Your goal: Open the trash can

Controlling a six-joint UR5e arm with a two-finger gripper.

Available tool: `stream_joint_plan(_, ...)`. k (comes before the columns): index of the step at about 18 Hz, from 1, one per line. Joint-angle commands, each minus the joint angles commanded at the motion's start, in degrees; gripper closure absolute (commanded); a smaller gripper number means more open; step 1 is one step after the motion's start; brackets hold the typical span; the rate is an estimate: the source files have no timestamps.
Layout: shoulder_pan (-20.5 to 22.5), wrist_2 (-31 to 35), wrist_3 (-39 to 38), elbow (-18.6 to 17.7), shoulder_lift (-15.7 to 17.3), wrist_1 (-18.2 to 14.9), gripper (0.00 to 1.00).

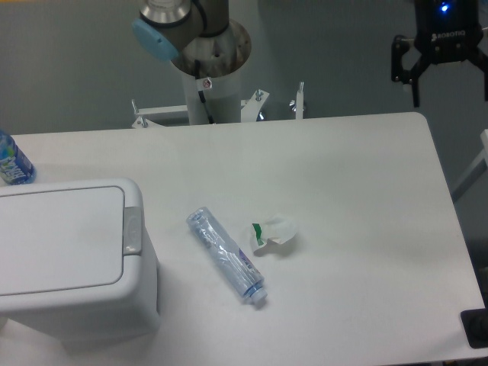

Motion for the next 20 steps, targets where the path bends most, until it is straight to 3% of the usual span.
stream_joint_plan(10,-2.3,0.0,-9.3,0.0,-0.4,1.1,0.00)
stream_joint_plan(15,-7.3,0.5,-23.4,-0.1,-1.5,6.0,0.00)
stream_joint_plan(20,-15.6,0.6,-35.4,-0.1,-2.6,6.1,0.00)
